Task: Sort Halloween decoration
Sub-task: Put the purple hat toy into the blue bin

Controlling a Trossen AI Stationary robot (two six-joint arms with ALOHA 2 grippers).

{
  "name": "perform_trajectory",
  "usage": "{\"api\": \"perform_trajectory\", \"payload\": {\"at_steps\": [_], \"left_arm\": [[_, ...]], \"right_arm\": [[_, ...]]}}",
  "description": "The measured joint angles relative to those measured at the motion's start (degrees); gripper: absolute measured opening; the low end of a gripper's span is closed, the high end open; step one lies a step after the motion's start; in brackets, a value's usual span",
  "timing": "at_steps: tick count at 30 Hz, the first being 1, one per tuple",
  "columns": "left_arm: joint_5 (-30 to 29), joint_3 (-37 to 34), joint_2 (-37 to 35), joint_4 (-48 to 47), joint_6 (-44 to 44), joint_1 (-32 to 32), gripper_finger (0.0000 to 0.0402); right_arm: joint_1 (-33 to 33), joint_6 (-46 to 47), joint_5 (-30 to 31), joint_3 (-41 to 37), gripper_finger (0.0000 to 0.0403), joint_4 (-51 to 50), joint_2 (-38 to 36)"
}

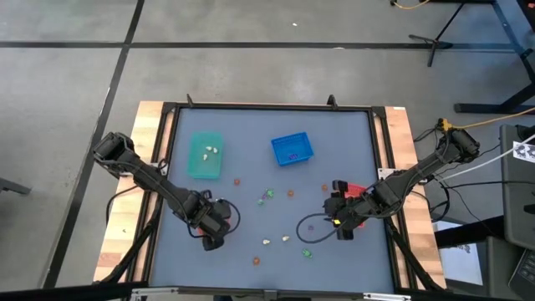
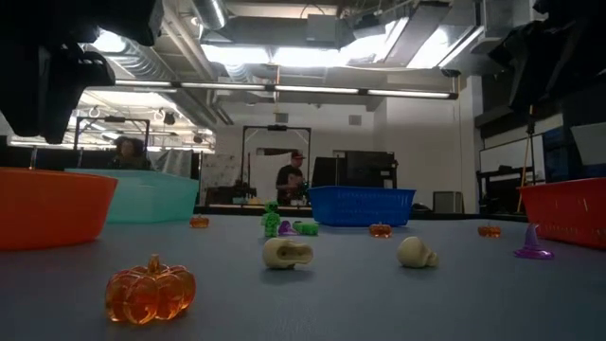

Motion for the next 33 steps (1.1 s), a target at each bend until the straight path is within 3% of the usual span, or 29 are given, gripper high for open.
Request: {"api": "perform_trajectory", "payload": {"at_steps": [9,18,24,33], "left_arm": [[-7.0,0.0,0.0,2.3,1.8,0.8,0.0180],[-7.2,0.0,0.0,13.9,15.5,5.0,0.0180],[-7.1,0.0,0.0,20.2,24.2,7.6,0.0180],[-7.1,0.0,0.0,22.3,31.1,10.0,0.0180]], "right_arm": [[0.0,-1.4,-0.1,0.0,0.0189,6.0,0.0],[0.0,-10.1,-5.5,0.0,0.0189,13.7,4.3],[-0.1,-12.9,-5.6,0.0,0.0189,14.0,10.2],[-0.1,-13.1,-5.6,0.0,0.0188,14.6,17.3]]}}
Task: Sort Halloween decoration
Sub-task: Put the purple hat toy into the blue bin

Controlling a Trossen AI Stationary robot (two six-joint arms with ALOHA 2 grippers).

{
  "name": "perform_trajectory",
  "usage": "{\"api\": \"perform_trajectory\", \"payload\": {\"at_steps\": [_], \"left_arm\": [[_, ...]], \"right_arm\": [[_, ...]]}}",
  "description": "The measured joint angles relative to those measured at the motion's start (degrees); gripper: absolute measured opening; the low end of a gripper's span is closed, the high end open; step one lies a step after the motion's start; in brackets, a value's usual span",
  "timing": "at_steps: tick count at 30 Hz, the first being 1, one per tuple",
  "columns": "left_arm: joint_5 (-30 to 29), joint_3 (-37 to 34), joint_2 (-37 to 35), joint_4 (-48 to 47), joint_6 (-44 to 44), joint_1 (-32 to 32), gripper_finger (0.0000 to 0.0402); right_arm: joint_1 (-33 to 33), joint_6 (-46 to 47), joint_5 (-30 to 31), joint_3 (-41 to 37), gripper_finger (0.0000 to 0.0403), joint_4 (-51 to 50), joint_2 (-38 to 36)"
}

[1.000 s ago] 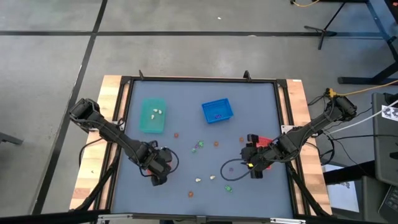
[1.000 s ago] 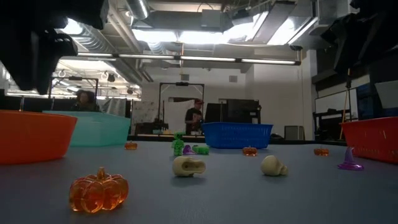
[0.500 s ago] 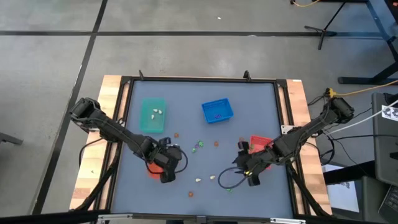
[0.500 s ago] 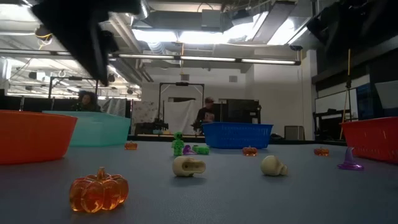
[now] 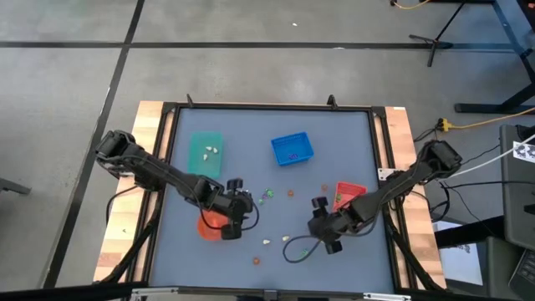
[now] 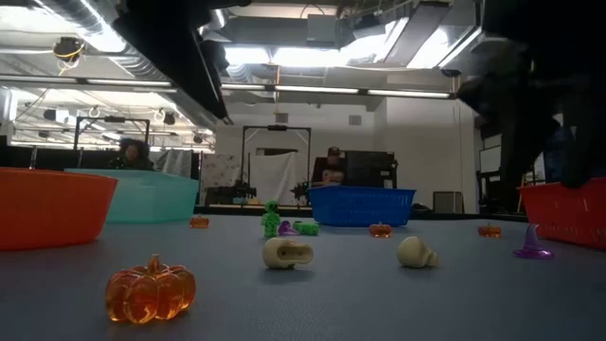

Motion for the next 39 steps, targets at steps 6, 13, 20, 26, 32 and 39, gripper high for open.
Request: {"api": "perform_trajectory", "payload": {"at_steps": [6,13,20,26,32,39], "left_arm": [[0.0,0.0,0.0,0.0,2.5,1.0,0.0180],[0.0,0.0,0.0,0.0,2.5,1.3,0.0180],[0.0,0.0,0.0,0.0,2.5,1.3,0.0180],[0.0,0.0,0.0,0.0,2.5,1.3,0.0180],[0.0,0.0,0.0,0.0,2.4,1.3,0.0180],[0.0,0.0,0.0,0.0,2.4,1.3,0.0180]], "right_arm": [[0.0,0.0,0.4,0.0,0.0188,0.5,3.7],[0.0,0.0,1.6,0.0,0.0188,1.9,5.7],[0.0,0.0,1.6,0.0,0.0188,1.7,6.2],[0.0,0.0,1.6,0.0,0.0188,1.7,6.2],[0.0,0.0,1.6,0.0,0.0182,1.7,6.2],[0.0,0.0,2.2,0.0,0.0126,1.7,6.2]]}}
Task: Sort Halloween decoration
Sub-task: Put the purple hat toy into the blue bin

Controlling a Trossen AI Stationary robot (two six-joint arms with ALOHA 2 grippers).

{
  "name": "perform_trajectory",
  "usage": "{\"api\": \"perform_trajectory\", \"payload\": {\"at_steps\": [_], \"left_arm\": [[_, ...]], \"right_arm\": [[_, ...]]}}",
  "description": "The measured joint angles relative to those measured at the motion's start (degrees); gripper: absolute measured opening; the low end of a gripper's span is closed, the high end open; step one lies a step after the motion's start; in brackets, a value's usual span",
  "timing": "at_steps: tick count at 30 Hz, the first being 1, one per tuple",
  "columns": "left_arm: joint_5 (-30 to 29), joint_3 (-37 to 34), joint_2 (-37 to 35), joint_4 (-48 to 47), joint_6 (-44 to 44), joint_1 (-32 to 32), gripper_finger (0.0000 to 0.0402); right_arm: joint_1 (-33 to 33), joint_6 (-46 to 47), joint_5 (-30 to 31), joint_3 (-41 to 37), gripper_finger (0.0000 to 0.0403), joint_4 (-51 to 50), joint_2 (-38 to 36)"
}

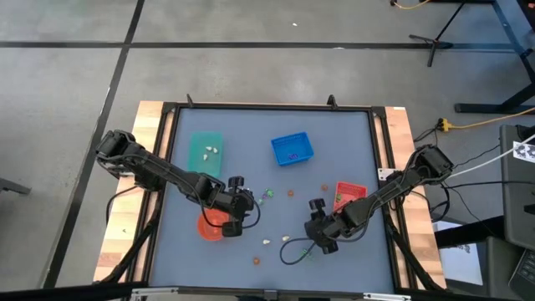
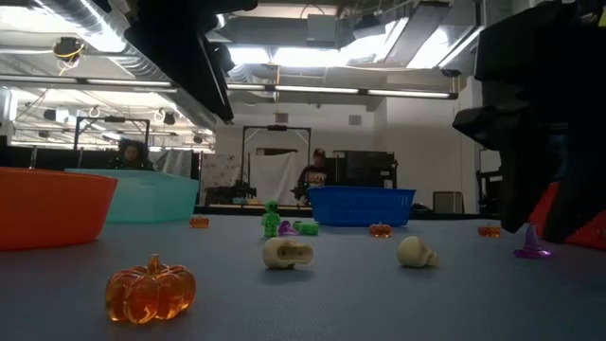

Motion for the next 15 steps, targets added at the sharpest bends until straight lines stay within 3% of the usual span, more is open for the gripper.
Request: {"api": "perform_trajectory", "payload": {"at_steps": [6,15], "left_arm": [[0.0,0.0,0.0,0.0,-0.1,0.0,0.0180],[0.0,0.0,0.0,0.0,-0.1,0.0,0.0180]], "right_arm": [[0.0,0.0,0.0,0.0,0.0085,0.0,0.0],[0.0,0.0,-1.2,0.0,0.0055,0.0,0.0]]}}
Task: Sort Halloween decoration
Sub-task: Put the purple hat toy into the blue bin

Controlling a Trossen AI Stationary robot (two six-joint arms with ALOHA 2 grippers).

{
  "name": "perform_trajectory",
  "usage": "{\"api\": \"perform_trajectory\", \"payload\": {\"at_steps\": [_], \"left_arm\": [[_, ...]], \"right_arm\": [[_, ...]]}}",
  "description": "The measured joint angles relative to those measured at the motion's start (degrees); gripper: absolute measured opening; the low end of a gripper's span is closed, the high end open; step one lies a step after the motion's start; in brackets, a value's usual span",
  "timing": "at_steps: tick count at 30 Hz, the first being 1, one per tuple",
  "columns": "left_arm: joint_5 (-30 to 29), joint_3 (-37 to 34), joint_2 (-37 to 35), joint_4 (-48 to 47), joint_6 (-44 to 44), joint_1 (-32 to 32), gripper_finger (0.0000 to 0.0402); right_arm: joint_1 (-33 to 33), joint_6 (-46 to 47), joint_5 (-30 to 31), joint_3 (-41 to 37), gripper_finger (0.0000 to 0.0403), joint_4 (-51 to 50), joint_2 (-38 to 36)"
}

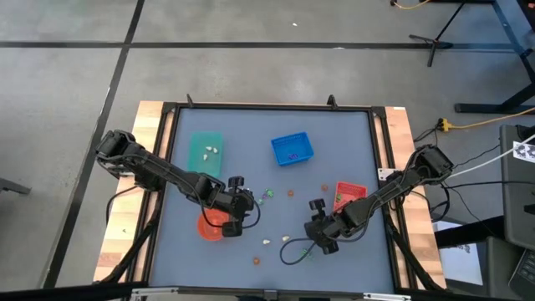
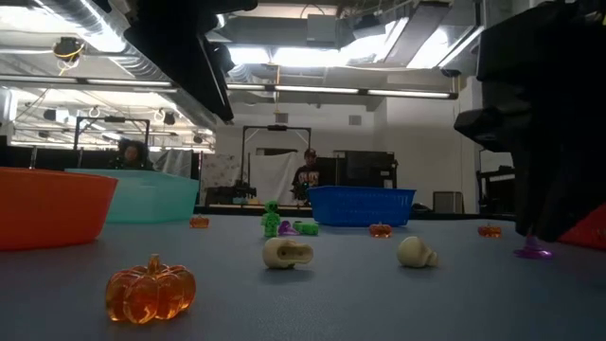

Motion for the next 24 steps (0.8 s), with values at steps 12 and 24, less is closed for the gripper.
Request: {"api": "perform_trajectory", "payload": {"at_steps": [12,24], "left_arm": [[0.0,0.0,0.0,0.0,0.0,0.0,0.0180],[0.0,0.0,0.0,0.0,0.0,0.0,0.0180]], "right_arm": [[0.0,0.0,-0.1,0.0,0.0006,0.1,0.0],[0.0,0.0,-0.1,0.1,0.0004,0.0,0.0]]}}
